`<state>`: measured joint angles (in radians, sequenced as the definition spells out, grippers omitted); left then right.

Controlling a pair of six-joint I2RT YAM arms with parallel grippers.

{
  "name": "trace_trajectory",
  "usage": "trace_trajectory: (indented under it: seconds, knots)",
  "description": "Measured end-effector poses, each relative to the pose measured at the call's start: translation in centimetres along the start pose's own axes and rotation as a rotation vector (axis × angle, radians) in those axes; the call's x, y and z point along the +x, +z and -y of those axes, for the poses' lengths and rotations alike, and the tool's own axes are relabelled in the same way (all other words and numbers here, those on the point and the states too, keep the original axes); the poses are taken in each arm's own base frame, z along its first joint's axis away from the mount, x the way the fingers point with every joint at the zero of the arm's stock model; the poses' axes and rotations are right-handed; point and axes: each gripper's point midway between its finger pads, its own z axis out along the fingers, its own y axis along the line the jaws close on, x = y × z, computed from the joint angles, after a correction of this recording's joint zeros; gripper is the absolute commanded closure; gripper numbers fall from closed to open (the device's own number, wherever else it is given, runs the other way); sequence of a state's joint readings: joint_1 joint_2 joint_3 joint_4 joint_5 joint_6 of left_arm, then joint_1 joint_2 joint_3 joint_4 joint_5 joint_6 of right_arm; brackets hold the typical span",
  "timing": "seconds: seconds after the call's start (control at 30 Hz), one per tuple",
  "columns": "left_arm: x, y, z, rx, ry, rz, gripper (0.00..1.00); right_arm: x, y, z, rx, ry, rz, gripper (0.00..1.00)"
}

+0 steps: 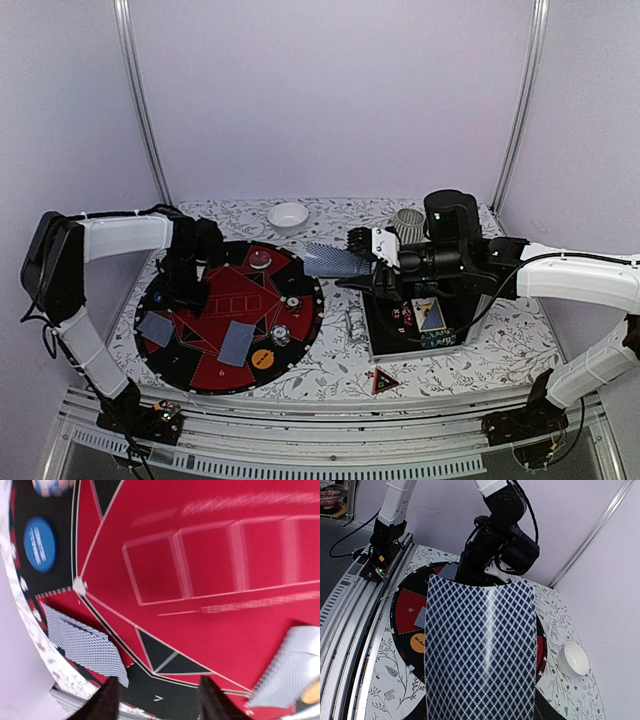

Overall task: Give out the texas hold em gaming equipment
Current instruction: Distribute the poker card in the small blind area.

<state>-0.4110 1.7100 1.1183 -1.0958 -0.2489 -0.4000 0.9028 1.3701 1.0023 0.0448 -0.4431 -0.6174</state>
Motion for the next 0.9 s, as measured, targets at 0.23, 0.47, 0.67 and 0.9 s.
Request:
trace_trajectory:
  seconds: [0.23, 0.47, 0.67, 0.9]
  knots:
    - [-3.6, -8.2, 2.7, 0.175, 0.011, 0.251, 0.31, 0.1, 0.0, 0.0, -0.002, 0.002, -0.002, 0.57]
    - [-3.6, -15.8, 7.4, 0.470, 0.088, 0.467, 0.29, 0.6, 0.7, -0.1, -0.014, 0.015, -0.012, 0.57]
    - [-0.9, -26.2, 10.7, 0.991, 0.152, 0.771, 0.02, 0.9, 1.5, -0.2, -0.026, 0.032, -0.017, 0.57]
    - [1.9, -28.3, 14.2, 1.315, 0.233, 0.793, 0.02, 0.2, 2.7, 0.1, -0.034, 0.032, -0.005, 0.57]
